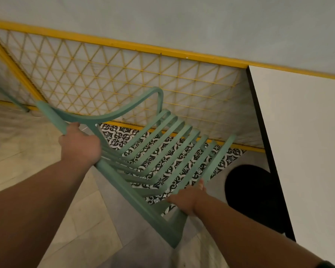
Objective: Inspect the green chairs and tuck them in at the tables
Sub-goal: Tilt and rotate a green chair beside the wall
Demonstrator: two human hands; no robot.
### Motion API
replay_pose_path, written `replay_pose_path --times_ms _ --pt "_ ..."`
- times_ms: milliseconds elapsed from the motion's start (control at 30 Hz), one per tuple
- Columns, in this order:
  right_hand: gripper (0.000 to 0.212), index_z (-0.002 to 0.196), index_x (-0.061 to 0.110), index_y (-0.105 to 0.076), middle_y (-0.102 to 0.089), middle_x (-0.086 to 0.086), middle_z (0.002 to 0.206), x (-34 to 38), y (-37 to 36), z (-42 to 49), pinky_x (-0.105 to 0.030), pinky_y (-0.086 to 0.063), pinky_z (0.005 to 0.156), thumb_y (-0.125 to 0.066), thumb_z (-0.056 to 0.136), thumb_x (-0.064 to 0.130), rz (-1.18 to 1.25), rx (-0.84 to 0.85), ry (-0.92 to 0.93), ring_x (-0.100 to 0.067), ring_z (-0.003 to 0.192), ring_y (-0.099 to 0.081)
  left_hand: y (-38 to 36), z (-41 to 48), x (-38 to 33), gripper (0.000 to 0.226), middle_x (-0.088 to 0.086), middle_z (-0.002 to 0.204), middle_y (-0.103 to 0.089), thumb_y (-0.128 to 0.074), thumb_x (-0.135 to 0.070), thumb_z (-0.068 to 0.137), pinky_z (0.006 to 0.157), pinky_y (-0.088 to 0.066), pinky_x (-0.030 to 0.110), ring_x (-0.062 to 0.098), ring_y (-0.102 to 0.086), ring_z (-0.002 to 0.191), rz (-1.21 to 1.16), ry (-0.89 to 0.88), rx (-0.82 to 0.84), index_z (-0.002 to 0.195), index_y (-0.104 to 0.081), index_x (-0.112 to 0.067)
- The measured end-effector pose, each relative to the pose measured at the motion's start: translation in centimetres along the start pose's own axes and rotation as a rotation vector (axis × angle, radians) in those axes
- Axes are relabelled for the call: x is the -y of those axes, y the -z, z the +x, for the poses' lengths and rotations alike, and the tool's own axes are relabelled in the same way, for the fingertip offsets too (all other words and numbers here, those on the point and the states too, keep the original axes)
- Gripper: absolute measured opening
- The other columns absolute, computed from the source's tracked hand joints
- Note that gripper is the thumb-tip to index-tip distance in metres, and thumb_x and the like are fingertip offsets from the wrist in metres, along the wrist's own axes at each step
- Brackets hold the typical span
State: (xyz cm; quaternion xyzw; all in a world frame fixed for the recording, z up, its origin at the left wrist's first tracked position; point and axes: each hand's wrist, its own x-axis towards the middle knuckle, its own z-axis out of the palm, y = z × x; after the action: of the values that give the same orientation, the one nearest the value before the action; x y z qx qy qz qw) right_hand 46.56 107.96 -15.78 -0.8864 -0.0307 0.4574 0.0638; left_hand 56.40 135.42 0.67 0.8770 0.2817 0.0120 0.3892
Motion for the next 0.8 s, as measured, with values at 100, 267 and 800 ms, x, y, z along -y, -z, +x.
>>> replay_pose_path --times_ms 100,267,800 --pt "0.130 0.146 0.040 -0.055 -0.048 -0.022 0.152 1.8 0.2 -1.6 -0.081 0.018 0.109 0.011 0.042 0.081 -0.057 0.007 0.038 -0.058 0.150 -0.016 0.3 0.9 0.2 0.067 0.025 0.146 -0.041 -0.051 -0.015 0.094 0.087 -0.048 0.044 0.038 -0.053 0.101 0.012 -0.029 0.009 0.158 -0.032 -0.022" --pt "0.095 0.149 0.035 -0.049 -0.053 -0.025 0.142 2.7 0.5 -2.9 -0.087 0.010 0.106 -0.004 0.076 0.075 -0.090 -0.012 0.010 -0.056 0.145 -0.028 0.2 1.5 0.4 0.066 0.024 0.148 -0.040 -0.051 -0.014 0.094 0.084 -0.042 0.039 0.043 -0.054 0.114 0.025 -0.038 0.011 0.158 -0.033 -0.020" --pt "0.126 0.145 0.037 -0.054 -0.041 -0.022 0.157 1.8 -1.2 1.6 -0.083 0.024 0.101 0.005 0.042 0.079 0.174 0.025 -0.073 -0.067 0.147 0.003 -2.9 -13.8 1.6 0.081 0.022 0.165 0.001 -0.072 -0.030 0.085 0.105 -0.046 0.055 0.050 -0.043 0.132 0.198 -0.105 0.066 0.151 -0.031 -0.008"
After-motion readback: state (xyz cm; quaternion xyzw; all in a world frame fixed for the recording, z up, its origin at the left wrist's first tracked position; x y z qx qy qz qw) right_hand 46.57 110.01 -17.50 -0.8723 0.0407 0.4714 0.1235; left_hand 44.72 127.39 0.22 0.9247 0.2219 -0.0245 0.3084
